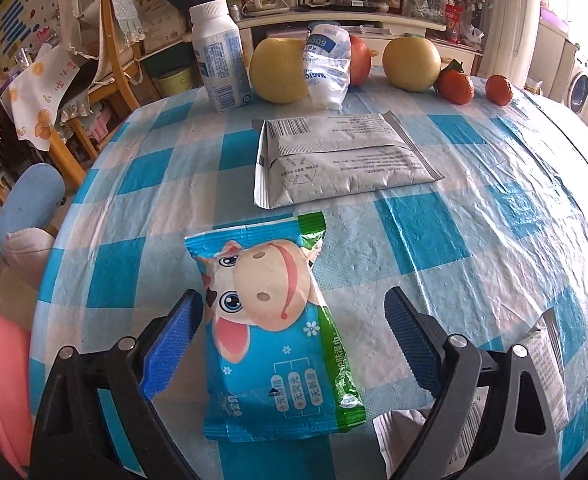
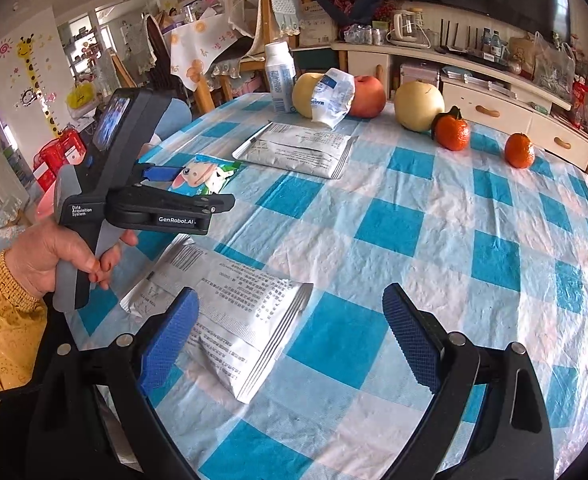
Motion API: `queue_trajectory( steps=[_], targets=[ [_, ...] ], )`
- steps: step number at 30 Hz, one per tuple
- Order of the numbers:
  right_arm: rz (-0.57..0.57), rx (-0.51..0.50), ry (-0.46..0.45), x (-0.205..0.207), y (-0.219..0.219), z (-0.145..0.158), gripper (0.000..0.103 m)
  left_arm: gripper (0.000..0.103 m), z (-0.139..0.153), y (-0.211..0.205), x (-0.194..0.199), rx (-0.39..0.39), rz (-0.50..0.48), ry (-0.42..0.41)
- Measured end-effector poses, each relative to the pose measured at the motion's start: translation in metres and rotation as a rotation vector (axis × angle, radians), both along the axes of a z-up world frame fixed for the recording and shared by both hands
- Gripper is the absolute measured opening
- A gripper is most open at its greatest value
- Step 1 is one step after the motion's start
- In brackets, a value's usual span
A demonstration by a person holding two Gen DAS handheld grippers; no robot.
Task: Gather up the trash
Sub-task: 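Lower left gripper onto blue cow-print snack bag and close it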
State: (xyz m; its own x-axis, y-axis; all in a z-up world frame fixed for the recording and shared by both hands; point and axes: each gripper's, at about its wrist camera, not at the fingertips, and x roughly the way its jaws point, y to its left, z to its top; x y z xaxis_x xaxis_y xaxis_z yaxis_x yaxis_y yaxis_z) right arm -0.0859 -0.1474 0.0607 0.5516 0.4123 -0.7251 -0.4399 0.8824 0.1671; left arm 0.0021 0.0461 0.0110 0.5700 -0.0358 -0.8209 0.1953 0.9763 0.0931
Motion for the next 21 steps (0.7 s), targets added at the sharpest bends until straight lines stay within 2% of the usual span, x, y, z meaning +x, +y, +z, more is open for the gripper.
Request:
queue_trajectory(
  steps=[6, 11, 16, 21],
  targets=[
    [-0.017, 0.009, 0.005, 0.003, -0.009, 0.002, 0.094, 0.091, -0.003, 0.002, 0.002, -0.018, 0.012, 0.007],
    [0.0, -0.003, 0.007, 0.002, -0.003, 0.001, 0.094, 0.078, -0.005, 0.007, 0.003, -0.042, 0.028, 0.011],
    [0.006, -0.002, 0.012, 0.004, -0.002, -0.001, 0.094, 0.059, -0.004, 0.015, 0.004, -0.072, 0.047, 0.011],
    [0.021, 0.001, 0.022, 0.005, 0.001, -0.003, 0.094, 0.051, -0.002, 0.023, 0.004, -0.122, 0.055, 0.014]
  ],
)
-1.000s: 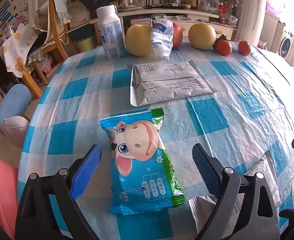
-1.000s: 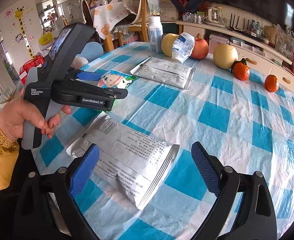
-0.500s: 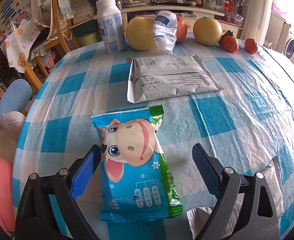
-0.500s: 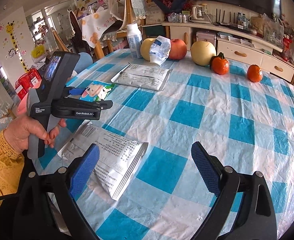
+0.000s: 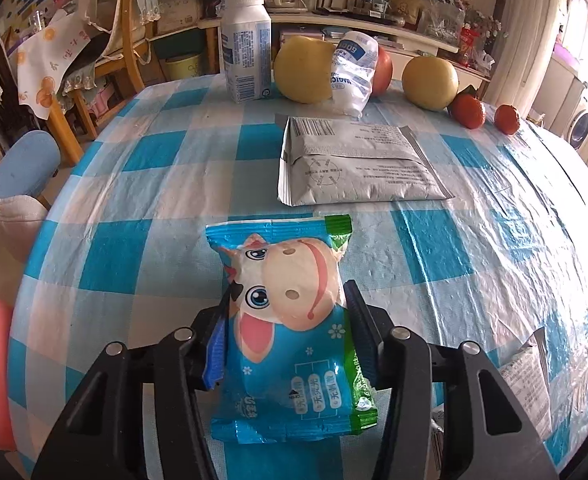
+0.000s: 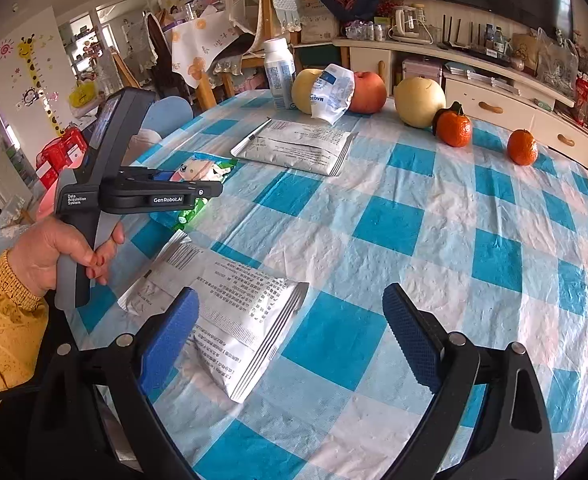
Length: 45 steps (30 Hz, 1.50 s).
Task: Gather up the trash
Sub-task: 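Close right gripper on white paper packet while left gripper holds snack bag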
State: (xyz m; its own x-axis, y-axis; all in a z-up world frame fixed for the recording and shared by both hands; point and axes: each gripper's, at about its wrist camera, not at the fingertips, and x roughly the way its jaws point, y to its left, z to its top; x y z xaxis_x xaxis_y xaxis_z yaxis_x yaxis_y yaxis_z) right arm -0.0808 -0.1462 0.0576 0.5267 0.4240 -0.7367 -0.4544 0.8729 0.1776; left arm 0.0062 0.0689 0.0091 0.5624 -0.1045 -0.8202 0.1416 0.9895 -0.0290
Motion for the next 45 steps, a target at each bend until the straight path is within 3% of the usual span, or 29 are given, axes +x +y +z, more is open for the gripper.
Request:
queue_trajectory(
  steps=[7, 12, 15, 24, 30, 35, 42, 45],
  targets=[
    [0.085, -0.011, 0.023, -0.001, 0.016, -0.007, 0.094, 0.045, 0.003, 0.004, -0.001, -0.01, -0.007, -0.007],
    [0.175, -0.118, 0.052, -0.007, 0.041, -0.023, 0.094, 0.045, 0.009, 0.013, -0.002, -0.025, 0.009, -0.024],
    [0.207, -0.128, 0.093, -0.008, 0.047, -0.033, 0.094, 0.045, 0.014, 0.021, -0.002, -0.037, 0.024, -0.035],
    [0.309, -0.015, 0.167, -0.015, 0.068, -0.034, 0.093, 0.045, 0.022, 0.036, -0.004, -0.056, 0.053, -0.053],
    [0.49, 0.077, 0.144, -0.035, 0.094, -0.017, 0.093, 0.045, 0.027, 0.046, -0.006, -0.07, 0.065, -0.071],
    [0.431, -0.041, 0.007, -0.031, 0.106, -0.01, 0.094, 0.045, 0.034, 0.054, -0.009, -0.087, 0.069, -0.094],
    [0.401, -0.167, -0.007, -0.008, 0.124, -0.036, 0.094, 0.046, 0.027, 0.059, -0.008, -0.076, 0.06, -0.059],
    [0.425, -0.211, -0.026, -0.006, 0.134, -0.042, 0.099, 0.062, 0.022, 0.058, -0.007, -0.044, 0.071, -0.048]
  ],
)
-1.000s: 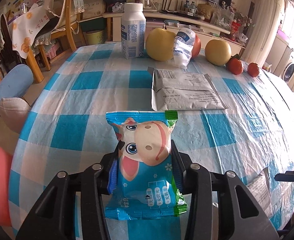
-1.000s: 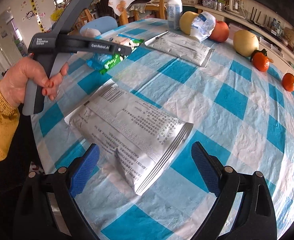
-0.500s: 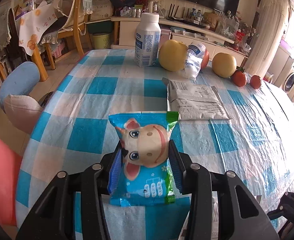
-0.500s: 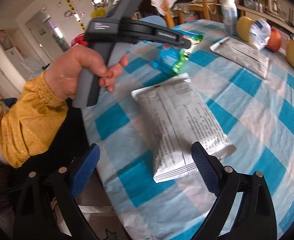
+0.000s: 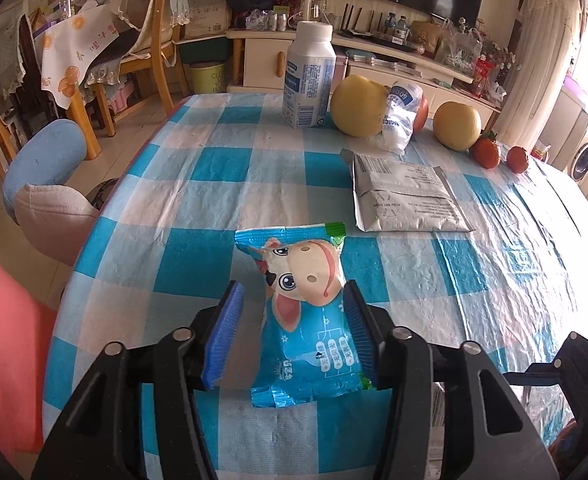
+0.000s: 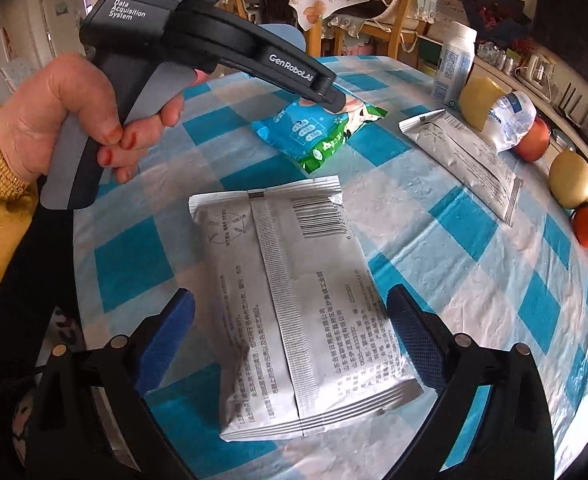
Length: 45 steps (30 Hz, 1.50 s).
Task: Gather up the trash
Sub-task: 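Close right gripper on white paper packet while left gripper holds snack bag, then lift white packet with right gripper while left gripper lifts snack bag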
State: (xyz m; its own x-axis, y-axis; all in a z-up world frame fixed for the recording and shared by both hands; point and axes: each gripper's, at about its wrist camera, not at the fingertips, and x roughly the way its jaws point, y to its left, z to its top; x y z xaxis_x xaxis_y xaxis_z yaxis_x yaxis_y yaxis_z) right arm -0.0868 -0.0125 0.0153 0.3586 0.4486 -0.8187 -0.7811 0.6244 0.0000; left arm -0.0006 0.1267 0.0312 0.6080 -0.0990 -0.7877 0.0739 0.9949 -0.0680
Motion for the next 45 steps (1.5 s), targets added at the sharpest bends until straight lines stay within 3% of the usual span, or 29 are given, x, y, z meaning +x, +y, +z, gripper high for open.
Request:
queue_trajectory(
  steps=[4, 10, 12, 14, 17, 22, 34, 45],
  targets=[
    [0.002, -0.026, -0.001, 0.004, 0.007, -0.008, 0.099, 0.071, -0.005, -0.006, 0.003, 0.014, -0.017, 0.018],
    [-0.03, 0.003, 0.033, 0.015, 0.006, -0.01, 0.099, 0.071, -0.018, -0.012, 0.011, 0.039, -0.012, 0.065],
    [-0.037, 0.01, 0.035, 0.016, 0.006, -0.01, 0.098, 0.067, -0.019, -0.013, 0.012, 0.04, -0.015, 0.068],
    [-0.048, 0.018, 0.03, 0.018, 0.006, -0.008, 0.088, 0.057, -0.019, -0.015, 0.012, 0.029, -0.026, 0.072],
    [-0.07, 0.052, 0.046, 0.023, 0.002, -0.006, 0.083, 0.054, -0.02, -0.019, 0.012, 0.056, -0.037, 0.063],
    [-0.091, 0.056, 0.014, 0.023, 0.003, -0.007, 0.08, 0.046, -0.017, -0.012, 0.012, 0.02, -0.027, 0.062],
    [-0.178, 0.05, -0.06, 0.024, 0.006, -0.004, 0.076, 0.041, -0.005, 0.017, 0.005, -0.051, 0.014, 0.026],
    [-0.29, 0.114, -0.045, 0.032, 0.003, 0.006, 0.076, 0.041, 0.02, 0.053, -0.006, -0.124, 0.074, -0.045]
  ],
)
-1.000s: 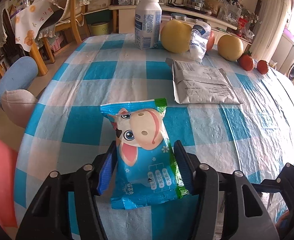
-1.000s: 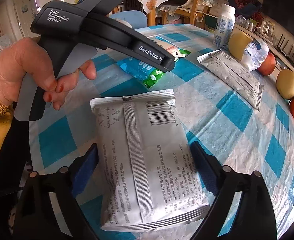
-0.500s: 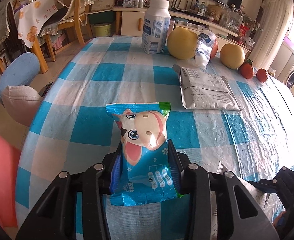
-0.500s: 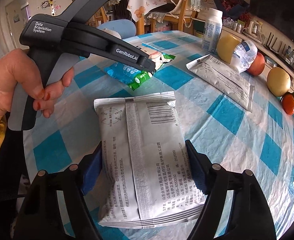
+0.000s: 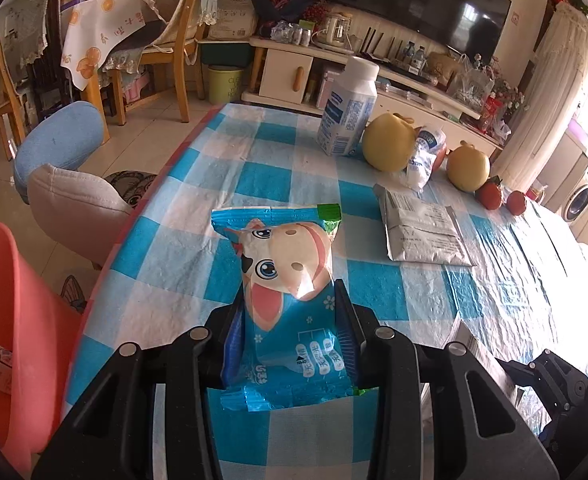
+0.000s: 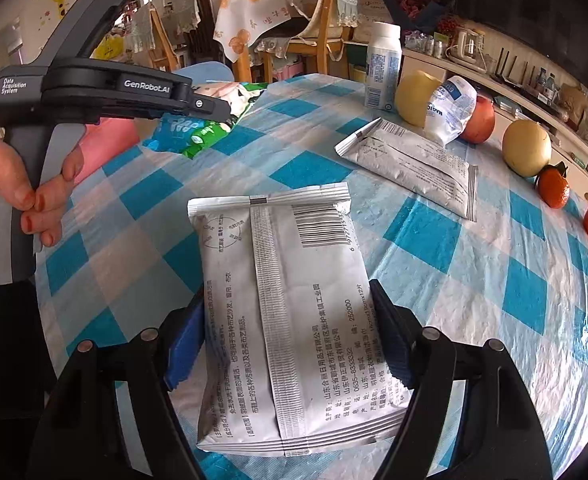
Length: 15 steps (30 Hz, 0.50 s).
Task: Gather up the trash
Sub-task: 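Lift white packet with right gripper while left gripper lifts snack bag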
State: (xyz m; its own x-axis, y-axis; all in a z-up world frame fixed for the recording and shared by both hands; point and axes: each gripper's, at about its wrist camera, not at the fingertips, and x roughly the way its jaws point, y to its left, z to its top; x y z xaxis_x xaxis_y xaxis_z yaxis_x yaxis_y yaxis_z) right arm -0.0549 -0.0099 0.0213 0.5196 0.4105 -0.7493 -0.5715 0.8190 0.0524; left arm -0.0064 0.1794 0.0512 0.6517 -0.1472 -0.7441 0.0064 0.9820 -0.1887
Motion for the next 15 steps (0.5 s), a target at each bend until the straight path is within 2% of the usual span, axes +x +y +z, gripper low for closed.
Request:
queue_trajectory(
  steps=[15],
  targets=[
    [-0.048, 0.131, 0.018, -0.002, 0.024, 0.033, 0.076, 0.041, 0.034, 0.062, -0.02, -0.055, 0.139, -0.093]
  ],
)
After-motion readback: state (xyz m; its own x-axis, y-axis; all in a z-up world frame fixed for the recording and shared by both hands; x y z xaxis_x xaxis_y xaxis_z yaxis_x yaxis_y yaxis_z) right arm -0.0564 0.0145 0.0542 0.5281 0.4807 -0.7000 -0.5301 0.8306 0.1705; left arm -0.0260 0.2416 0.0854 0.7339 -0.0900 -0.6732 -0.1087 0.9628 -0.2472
